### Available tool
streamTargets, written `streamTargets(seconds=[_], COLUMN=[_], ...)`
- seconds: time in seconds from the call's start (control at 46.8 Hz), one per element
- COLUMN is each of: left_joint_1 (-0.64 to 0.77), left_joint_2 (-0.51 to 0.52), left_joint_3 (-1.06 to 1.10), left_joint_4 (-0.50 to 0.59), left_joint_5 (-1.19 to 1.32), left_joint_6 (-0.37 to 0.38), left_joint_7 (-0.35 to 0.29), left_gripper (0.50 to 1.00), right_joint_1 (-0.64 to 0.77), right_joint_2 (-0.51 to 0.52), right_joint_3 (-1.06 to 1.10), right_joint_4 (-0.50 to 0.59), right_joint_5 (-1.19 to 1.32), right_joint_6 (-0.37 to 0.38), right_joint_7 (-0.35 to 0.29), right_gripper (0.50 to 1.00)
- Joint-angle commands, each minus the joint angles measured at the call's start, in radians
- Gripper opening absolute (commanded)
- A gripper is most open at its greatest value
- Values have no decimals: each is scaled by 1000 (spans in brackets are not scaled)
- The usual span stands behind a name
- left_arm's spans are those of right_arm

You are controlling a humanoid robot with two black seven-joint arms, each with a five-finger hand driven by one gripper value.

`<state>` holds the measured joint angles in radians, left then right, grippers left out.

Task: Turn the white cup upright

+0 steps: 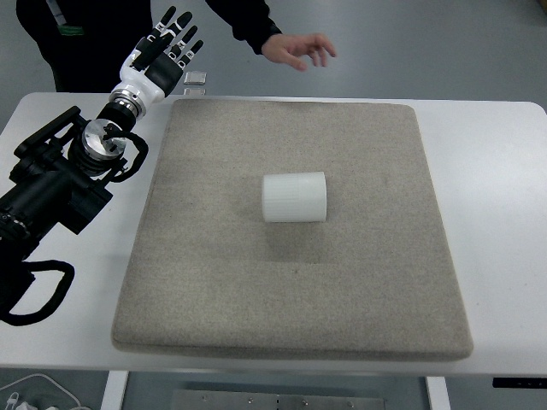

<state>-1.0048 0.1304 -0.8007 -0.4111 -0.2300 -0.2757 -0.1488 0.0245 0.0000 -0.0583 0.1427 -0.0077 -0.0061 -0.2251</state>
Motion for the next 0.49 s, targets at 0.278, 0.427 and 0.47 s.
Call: streamTargets(seconds=[0.278, 0.427, 0.47], left_joint_1=[-3, -8, -8], left_joint_2=[1, 11, 11], left_joint_3=[2, 2, 3], left_joint_4=[-2, 3, 6], left_joint_5=[1, 0, 0], left_joint_6=[0, 0, 0], left_joint_7=[0, 0, 0], left_gripper=[994, 994, 994], right_joint_1=[0, 0, 0], right_joint_2=[0, 0, 0], right_joint_3=[0, 0, 0], right_joint_4=[0, 0, 0], right_joint_5=[0, 0, 0], right_joint_6=[0, 0, 0], right_joint_7=[1, 0, 0], right_gripper=[930, 930, 930])
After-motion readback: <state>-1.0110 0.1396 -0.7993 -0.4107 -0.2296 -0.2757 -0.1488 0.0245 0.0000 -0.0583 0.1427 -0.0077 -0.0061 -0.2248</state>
